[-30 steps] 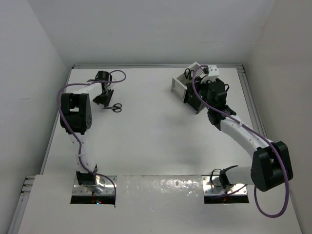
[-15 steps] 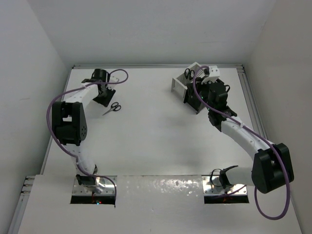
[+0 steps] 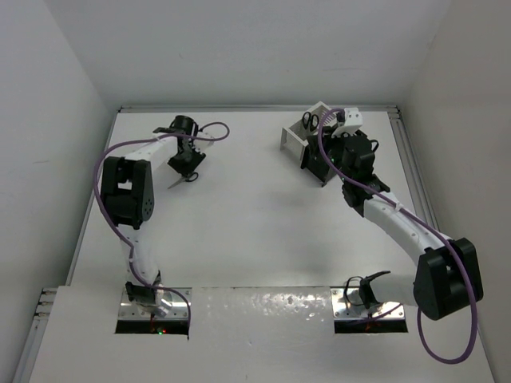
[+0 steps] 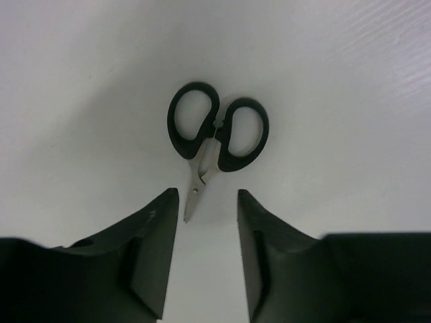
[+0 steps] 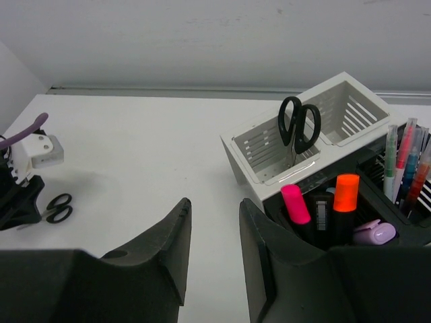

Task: Sort the stationery into containers
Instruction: Pick up the scissors from the center of the board.

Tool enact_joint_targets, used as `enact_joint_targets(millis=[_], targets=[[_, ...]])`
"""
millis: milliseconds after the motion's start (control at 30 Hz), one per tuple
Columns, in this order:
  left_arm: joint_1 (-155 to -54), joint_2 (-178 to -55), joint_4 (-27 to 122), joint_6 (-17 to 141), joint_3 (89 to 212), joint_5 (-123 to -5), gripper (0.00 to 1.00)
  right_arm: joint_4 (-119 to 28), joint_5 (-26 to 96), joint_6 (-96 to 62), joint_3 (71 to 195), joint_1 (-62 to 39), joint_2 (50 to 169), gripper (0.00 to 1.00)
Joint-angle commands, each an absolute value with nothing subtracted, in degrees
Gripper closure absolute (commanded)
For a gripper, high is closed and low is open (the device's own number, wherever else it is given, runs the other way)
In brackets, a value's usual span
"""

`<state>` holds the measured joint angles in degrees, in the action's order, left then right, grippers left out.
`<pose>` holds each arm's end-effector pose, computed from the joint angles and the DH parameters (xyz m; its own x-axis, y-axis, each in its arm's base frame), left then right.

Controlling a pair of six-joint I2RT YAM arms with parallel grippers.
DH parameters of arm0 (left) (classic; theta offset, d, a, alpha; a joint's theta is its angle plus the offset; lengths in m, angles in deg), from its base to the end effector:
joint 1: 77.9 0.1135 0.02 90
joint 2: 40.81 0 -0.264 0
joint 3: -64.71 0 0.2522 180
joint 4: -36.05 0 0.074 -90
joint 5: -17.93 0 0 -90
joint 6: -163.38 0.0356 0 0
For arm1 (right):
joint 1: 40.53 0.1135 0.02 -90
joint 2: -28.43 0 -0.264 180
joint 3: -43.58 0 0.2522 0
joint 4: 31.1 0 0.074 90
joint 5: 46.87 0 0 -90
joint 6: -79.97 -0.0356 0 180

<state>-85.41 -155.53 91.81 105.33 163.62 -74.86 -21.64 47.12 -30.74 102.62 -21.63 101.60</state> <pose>0.4044 -0.0516 0.1807 -0.7371 0.6303 -0.2438 0.5956 0.7763 0.2065 0.2821 0.0940 0.2957 -0.1631 0.3170 -0.9343 -0.2136 0.9131 0.3472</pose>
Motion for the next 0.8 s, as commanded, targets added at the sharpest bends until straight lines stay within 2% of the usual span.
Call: enact_joint_targets(millis=[0, 133, 233, 767], targets=[[-87.8, -153.6, 88.6, 106.4, 166.6, -73.5, 0.65, -20.9, 47.3, -30.3, 102.4, -21.4, 100.9, 0.66], [-88.3, -155.3, 87.3, 107.4, 167.4, -75.1, 0.72, -21.0, 48.0, -30.0, 102.2, -21.3, 100.6, 0.66], [-88.0, -158.5, 90.1, 108.4, 170.2, -75.7, 0.81, -21.3, 48.1, -29.7, 102.2, -21.3, 100.4, 0.66], [-85.4, -167.8, 95.3, 107.4, 176.3, -73.6, 0.77, -21.7, 48.8, -28.9, 101.5, -21.3, 99.5, 0.65]])
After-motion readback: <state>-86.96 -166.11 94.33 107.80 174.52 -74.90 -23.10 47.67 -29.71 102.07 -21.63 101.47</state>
